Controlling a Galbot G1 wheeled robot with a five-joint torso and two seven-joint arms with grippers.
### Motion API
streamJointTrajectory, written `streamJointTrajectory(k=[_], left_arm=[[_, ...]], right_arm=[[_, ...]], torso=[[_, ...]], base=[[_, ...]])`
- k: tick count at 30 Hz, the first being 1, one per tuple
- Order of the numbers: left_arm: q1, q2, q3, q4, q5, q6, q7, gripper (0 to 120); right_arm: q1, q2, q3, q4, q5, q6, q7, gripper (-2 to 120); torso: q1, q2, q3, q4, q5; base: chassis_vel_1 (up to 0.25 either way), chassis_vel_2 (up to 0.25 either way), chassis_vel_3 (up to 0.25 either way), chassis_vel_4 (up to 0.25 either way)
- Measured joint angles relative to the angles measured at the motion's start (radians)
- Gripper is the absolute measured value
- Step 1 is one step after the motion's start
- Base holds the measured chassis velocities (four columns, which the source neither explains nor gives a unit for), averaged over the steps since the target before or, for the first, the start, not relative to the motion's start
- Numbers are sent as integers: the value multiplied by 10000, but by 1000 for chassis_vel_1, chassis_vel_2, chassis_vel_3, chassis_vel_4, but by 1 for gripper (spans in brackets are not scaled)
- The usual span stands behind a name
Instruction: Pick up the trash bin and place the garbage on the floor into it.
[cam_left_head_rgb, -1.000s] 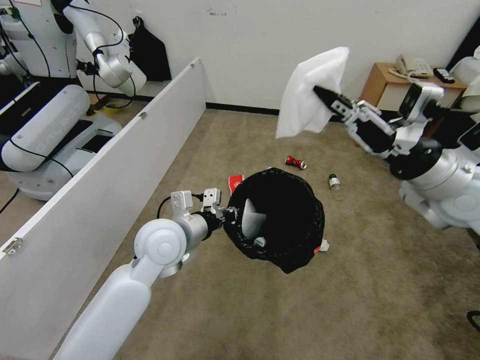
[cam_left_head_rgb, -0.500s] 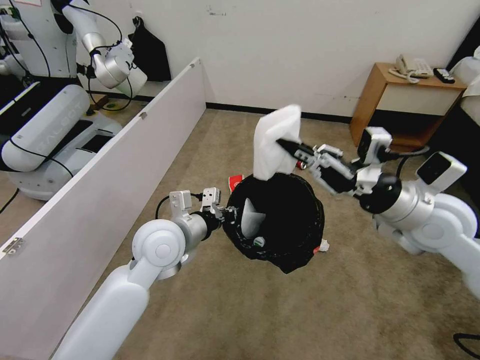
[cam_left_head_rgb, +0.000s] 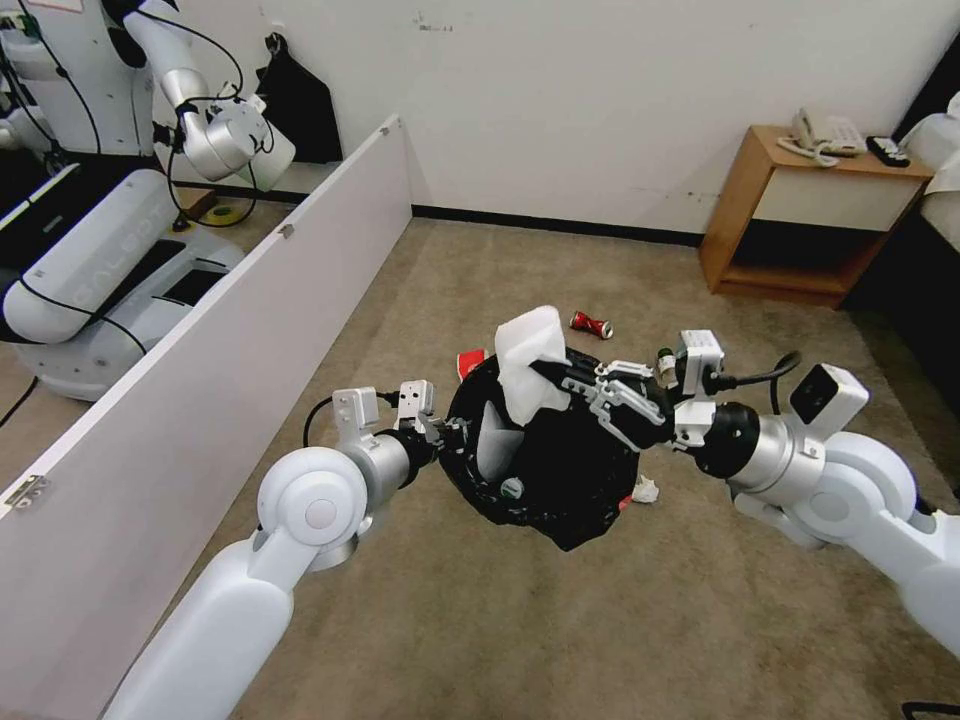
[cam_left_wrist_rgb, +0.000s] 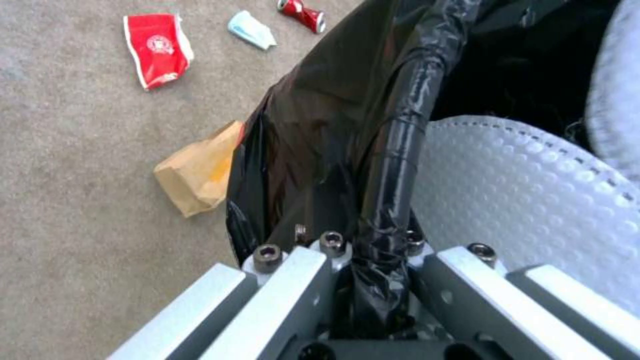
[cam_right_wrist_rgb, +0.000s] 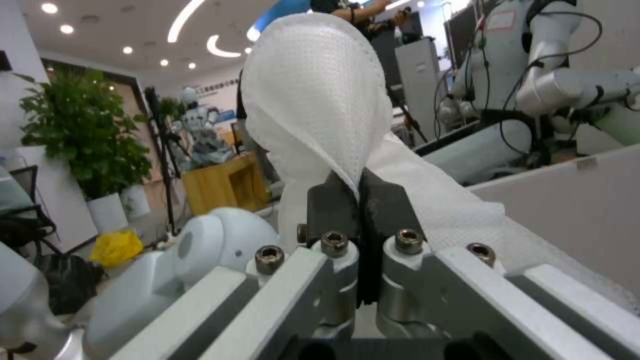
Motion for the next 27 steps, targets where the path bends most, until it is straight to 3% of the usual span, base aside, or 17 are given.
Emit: streamJointTrajectory(k=[27], left_arm=[[314,80,-81,-382,-96,-4,-77,0]], right_arm=[[313,200,-709,-640,-854,168,14,0]], torso=[[1,0,0,0,0]], base=[[0,0,0,0]])
